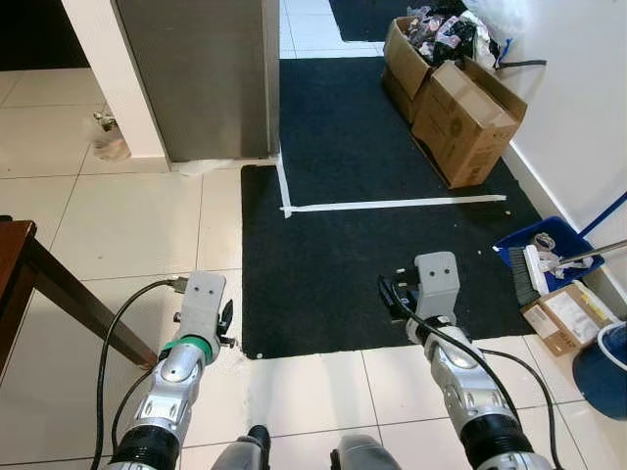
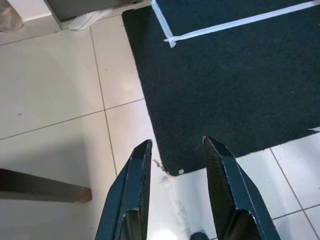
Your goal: Setting the table
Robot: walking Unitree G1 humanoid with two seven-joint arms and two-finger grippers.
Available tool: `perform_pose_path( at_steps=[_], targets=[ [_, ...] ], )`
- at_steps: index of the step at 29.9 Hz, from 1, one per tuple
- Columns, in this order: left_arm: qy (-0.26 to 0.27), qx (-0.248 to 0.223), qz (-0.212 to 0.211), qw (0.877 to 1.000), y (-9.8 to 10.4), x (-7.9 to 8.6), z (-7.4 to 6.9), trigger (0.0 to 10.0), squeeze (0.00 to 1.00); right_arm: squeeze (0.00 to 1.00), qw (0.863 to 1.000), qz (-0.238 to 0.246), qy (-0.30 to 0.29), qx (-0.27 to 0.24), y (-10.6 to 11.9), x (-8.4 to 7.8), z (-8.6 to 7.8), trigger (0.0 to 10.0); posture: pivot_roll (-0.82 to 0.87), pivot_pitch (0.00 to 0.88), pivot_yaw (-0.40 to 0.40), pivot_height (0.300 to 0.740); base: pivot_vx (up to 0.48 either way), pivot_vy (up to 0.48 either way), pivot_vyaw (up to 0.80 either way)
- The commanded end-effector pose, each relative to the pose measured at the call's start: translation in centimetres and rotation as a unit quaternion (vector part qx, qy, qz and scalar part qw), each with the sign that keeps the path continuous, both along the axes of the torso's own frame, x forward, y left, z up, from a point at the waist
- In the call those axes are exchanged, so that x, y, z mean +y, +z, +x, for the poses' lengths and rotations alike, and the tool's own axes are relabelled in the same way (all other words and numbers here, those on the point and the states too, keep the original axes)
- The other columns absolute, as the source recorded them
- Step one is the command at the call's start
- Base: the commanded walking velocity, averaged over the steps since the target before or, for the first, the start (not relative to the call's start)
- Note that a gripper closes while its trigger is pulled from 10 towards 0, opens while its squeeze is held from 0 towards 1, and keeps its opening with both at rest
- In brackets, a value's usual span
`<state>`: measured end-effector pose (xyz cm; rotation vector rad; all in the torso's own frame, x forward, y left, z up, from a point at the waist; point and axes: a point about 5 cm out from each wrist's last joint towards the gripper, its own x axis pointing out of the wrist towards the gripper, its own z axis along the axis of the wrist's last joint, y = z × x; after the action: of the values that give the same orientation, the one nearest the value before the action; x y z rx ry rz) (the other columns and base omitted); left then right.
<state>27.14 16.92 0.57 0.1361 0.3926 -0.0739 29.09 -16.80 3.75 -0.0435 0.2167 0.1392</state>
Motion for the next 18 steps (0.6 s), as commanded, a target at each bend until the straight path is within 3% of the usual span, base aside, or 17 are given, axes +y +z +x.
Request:
perform_pose_path(
  at_steps=[1,18],
  targets=[
    [0.004,0.004,0.005,1.000,-0.24,0.24,-0.08,10.0,0.00,0.00,1.000,-0.003,0.001,0.006,-0.40,0.06,-0.34,10.0,-0.18,0.000,0.000,0.740,0.000,0.000,0.00],
    [0.017,0.003,0.000,1.000,-0.73,0.02,-0.70,10.0,0.00,0.00,1.000,-0.008,0.008,0.019,-0.97,0.04,-0.78,10.0,-0.16,0.000,-0.028,0.740,0.000,0.000,0.00]
  ],
)
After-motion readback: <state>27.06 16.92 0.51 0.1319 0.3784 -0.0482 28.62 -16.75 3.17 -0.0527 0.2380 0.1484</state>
